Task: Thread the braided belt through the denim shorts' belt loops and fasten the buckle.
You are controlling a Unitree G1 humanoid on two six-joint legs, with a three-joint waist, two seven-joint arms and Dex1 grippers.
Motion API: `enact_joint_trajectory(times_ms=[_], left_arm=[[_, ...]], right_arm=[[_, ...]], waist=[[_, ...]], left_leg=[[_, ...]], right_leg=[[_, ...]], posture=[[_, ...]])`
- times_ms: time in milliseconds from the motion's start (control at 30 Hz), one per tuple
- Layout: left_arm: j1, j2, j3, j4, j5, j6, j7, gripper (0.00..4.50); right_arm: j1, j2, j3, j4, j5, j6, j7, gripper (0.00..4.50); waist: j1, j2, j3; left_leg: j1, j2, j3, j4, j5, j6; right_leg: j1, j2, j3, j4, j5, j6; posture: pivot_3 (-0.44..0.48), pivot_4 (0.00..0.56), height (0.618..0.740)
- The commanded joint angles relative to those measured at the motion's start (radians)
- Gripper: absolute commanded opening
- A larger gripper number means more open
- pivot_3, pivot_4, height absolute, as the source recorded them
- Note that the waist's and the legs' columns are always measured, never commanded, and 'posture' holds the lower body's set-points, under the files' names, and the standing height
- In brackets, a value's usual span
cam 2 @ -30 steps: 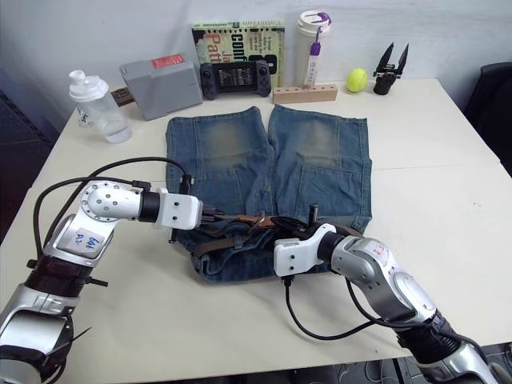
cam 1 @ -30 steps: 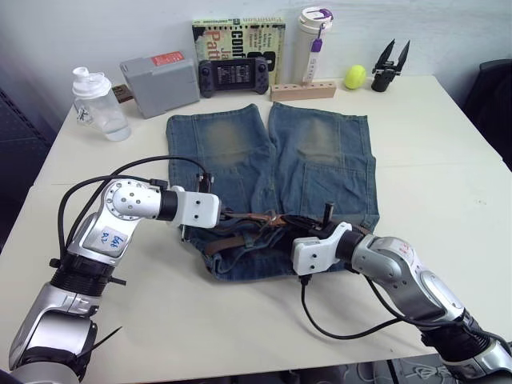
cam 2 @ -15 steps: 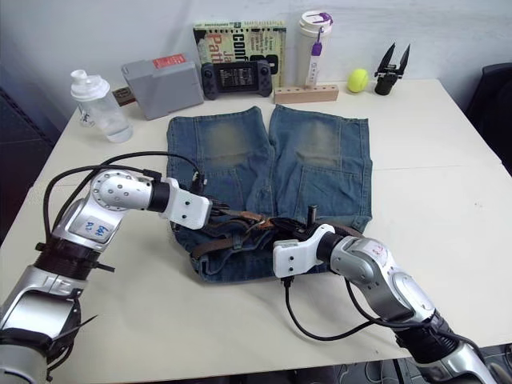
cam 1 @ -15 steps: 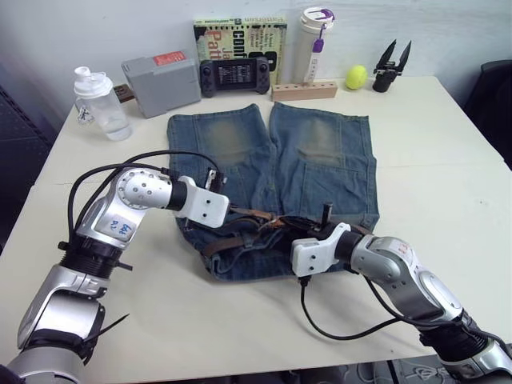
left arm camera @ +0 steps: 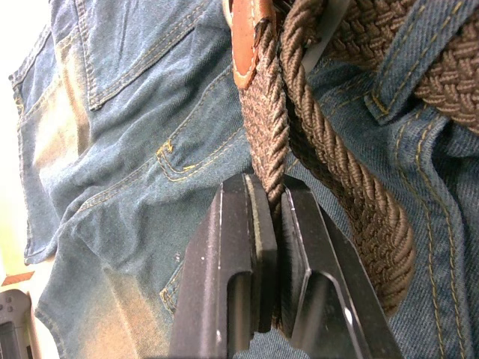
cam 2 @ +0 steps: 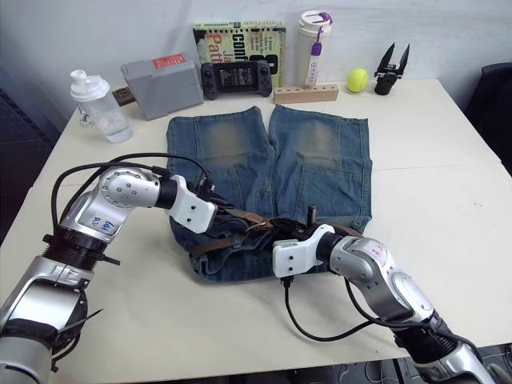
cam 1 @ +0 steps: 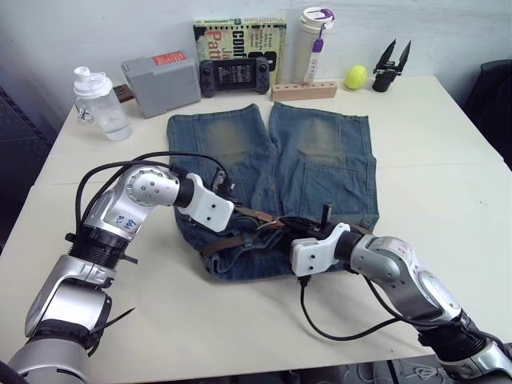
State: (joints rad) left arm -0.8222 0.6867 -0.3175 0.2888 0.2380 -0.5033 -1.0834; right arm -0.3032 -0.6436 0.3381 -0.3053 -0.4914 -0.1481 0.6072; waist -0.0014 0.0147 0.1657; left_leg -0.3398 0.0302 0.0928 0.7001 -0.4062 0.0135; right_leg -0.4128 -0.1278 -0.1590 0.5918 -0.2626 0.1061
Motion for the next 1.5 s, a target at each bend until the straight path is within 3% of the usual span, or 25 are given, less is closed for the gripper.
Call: enact_joint_trajectory(times_ms=[33,267,633,867,1067,1300,1500], left_arm=[[-0.026,0.005,0.006,-0.007,-0.028,-0.013,-0.011,0.0],[-0.013,-0.004,0.021,-0.042,-0.11,0.033,-0.065,0.0],[-0.021,0.011,0.007,-0.026,-0.088,0.024,-0.093,0.0],[-0.018,-0.11,-0.003,-0.009,-0.064,0.1,0.001,0.0],[0.065,-0.207,-0.01,-0.061,-0.074,0.218,0.049,0.0],[0.19,-0.21,-0.016,-0.173,-0.09,0.288,0.024,0.0],[0.203,-0.228,-0.012,-0.197,-0.078,0.325,0.05,0.0]], right_arm=[[-0.016,0.02,-0.025,-0.033,0.01,-0.016,-0.012,0.14],[-0.021,0.025,-0.024,-0.022,0.006,-0.022,-0.014,0.14],[-0.023,0.037,-0.026,-0.019,0.002,-0.025,-0.016,0.14],[-0.029,0.055,-0.023,-0.017,0.001,-0.025,-0.017,0.14],[-0.015,0.065,-0.034,-0.019,0.005,-0.021,-0.002,0.14],[0.032,0.106,-0.065,-0.064,0.069,0.144,0.071,0.14],[0.034,0.1,-0.044,-0.086,0.081,0.141,0.107,0.14]], waist=[[0.0,0.0,0.0],[0.0,0.0,0.0],[0.0,0.0,0.0],[0.002,0.0,0.0],[0.001,0.0,0.0],[0.004,0.0,0.0],[0.001,0.0,0.0]], left_leg=[[0.0,0.0,0.0,0.0,0.0,0.0],[0.0,0.0,0.0,0.0,0.0,0.0],[0.0,0.0,0.0,0.0,0.0,0.0],[0.0,0.0,0.0,0.001,0.0,0.0],[0.0,0.0,0.0,0.001,0.0,0.0],[0.0,0.0,-0.001,0.002,0.0,0.0],[0.0,0.0,0.0,0.002,0.0,0.0]], right_leg=[[0.0,0.0,0.0,0.0,0.0,0.0],[0.0,0.0,0.0,0.0,0.0,0.0],[0.0,0.0,0.0,0.0,0.0,0.0],[0.0,0.0,0.0,0.001,0.0,0.0],[0.0,0.0,0.0,0.001,0.0,0.0],[0.0,-0.001,0.0,0.002,0.0,0.0],[0.0,-0.001,0.0,0.002,0.0,0.0]], posture=[[0.0,0.15,0.731],[0.0,0.15,0.731],[0.0,0.15,0.731],[0.0,0.15,0.731],[0.0,0.15,0.731],[0.0,0.15,0.731],[0.0,0.15,0.731]])
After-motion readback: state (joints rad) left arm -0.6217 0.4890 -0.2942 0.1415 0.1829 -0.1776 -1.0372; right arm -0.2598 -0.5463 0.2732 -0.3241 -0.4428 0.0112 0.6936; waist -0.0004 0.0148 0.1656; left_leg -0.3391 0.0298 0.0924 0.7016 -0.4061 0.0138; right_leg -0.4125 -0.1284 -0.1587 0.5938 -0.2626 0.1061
